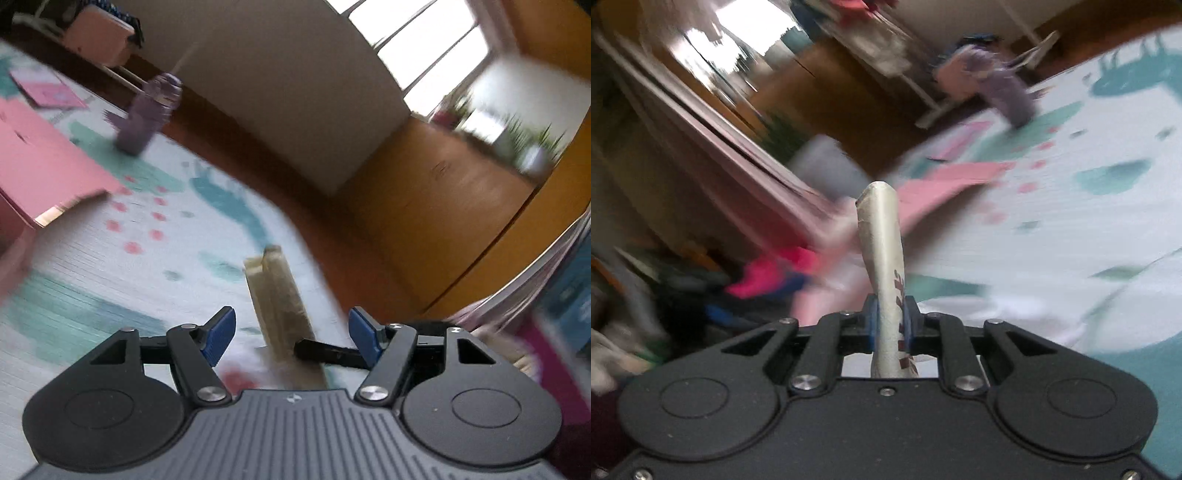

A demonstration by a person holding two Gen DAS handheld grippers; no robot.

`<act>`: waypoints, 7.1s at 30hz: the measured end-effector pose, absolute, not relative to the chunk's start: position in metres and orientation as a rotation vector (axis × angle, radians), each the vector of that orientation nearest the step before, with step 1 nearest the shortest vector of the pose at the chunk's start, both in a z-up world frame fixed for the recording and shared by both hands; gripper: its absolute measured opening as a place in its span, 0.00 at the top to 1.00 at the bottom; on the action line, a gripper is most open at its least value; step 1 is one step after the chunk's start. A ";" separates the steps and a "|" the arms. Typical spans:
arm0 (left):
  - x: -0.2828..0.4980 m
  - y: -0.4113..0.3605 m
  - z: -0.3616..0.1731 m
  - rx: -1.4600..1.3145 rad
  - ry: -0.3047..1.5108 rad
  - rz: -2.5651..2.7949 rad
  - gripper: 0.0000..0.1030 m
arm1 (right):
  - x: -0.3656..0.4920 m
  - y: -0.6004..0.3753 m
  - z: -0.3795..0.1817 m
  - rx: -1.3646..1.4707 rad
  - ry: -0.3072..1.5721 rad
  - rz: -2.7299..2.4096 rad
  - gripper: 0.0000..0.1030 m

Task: Fold shopping bag
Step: 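Lift the rolled cream bag upright with the right gripper, then grasp the red rubber band from the mat with the left gripper, then carry the red band to the roll's tip with the left gripper while the right gripper holds it upright, then stretch the red band down around the roll with the left gripper while the right gripper holds it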

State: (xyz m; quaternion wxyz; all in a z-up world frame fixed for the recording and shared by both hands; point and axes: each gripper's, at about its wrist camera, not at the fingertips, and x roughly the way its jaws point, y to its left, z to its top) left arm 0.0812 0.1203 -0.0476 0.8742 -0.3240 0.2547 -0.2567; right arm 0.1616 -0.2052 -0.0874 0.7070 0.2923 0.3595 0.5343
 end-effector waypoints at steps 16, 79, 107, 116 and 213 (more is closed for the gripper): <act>0.073 0.111 -0.066 -0.798 0.493 -0.711 0.80 | 0.141 -0.191 -0.069 0.696 0.795 1.392 0.85; 0.082 0.100 -0.124 0.196 0.957 -0.179 0.83 | 0.148 -0.180 -0.049 0.048 0.472 1.045 0.84; 0.062 0.102 0.014 -0.085 0.555 -0.286 1.00 | 0.126 -0.161 -0.048 -0.147 0.439 1.118 0.85; 0.074 0.063 0.070 -0.124 0.459 -0.464 1.00 | 0.121 -0.160 -0.042 -0.149 0.408 1.131 0.86; 0.026 -0.011 0.041 1.202 0.599 -0.648 1.00 | 0.106 -0.173 -0.024 0.284 0.343 1.341 0.88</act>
